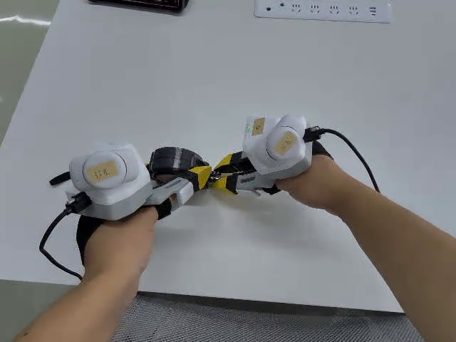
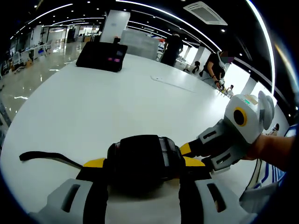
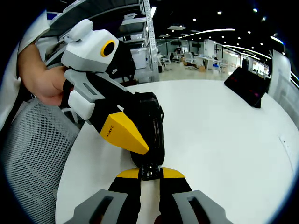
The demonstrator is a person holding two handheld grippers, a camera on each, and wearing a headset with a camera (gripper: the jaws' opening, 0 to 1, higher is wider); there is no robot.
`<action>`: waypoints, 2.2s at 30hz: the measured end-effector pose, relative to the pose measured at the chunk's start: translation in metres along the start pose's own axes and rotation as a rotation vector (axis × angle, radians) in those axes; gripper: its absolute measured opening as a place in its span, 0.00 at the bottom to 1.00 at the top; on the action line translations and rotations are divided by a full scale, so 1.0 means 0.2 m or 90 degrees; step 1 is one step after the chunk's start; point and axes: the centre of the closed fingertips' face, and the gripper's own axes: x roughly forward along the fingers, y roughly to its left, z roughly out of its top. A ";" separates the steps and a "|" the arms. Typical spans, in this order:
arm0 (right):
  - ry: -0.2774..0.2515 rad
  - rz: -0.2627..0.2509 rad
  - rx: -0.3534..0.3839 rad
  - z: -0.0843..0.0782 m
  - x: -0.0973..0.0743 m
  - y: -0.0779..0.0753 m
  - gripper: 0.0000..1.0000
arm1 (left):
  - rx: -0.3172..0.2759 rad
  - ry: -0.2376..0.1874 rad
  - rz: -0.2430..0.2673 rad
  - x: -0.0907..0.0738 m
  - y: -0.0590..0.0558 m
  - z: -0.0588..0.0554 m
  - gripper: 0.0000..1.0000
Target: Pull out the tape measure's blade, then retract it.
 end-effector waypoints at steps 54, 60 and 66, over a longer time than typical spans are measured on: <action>-0.023 -0.032 0.055 0.00 -0.09 -0.01 0.35 | 0.069 -0.009 -0.024 -0.02 -0.05 0.03 0.73; -0.024 -0.033 0.059 0.00 -0.09 0.00 0.37 | 0.077 -0.012 -0.027 -0.03 -0.04 0.04 0.74; -0.029 -0.040 0.062 0.00 -0.12 0.00 0.39 | 0.084 -0.012 -0.035 -0.04 -0.05 0.04 0.75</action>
